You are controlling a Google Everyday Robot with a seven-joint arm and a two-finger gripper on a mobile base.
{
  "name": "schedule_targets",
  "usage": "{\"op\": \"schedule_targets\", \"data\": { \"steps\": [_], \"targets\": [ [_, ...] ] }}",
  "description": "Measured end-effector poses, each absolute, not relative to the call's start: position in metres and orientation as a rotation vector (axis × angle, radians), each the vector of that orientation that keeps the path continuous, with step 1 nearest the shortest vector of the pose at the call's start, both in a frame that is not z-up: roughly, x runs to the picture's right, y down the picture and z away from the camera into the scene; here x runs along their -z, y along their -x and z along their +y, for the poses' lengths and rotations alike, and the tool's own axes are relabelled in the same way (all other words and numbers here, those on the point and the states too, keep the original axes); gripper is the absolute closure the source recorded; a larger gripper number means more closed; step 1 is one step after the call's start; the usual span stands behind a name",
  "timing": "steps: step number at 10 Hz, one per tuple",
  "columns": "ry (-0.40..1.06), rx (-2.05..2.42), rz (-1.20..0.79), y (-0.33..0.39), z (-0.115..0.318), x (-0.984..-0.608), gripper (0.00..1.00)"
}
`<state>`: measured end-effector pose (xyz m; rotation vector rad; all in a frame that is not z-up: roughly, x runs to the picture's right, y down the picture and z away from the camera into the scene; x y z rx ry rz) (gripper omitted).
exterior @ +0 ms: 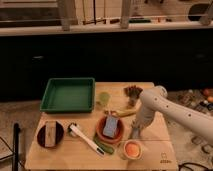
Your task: Wipe table surface with towel
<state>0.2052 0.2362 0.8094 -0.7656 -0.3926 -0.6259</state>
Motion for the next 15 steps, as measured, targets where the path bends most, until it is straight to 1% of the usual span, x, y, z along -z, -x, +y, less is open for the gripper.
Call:
{"op": "schedule_targets", "data": {
  "steps": [3,5,8,10,12,15],
  "targets": [
    [0.798,0.619,-0.372,-0.234,0.246,-0.802,1.00],
    [0.822,0.591,-0.337,-0.277,0.252,-0.798,1.00],
    [0.815,0.525,-0.271,-0.314,0.246,-0.801,1.00],
    [0.792,0.501,-0.259,-0.314,0.230,-0.816,1.00],
    [0.774,0.495,-0.259,-0.297,0.212,-0.835,1.00],
    [0.772,0.555,-0.293,-0.256,0.208,-0.845,1.00]
  ]
}}
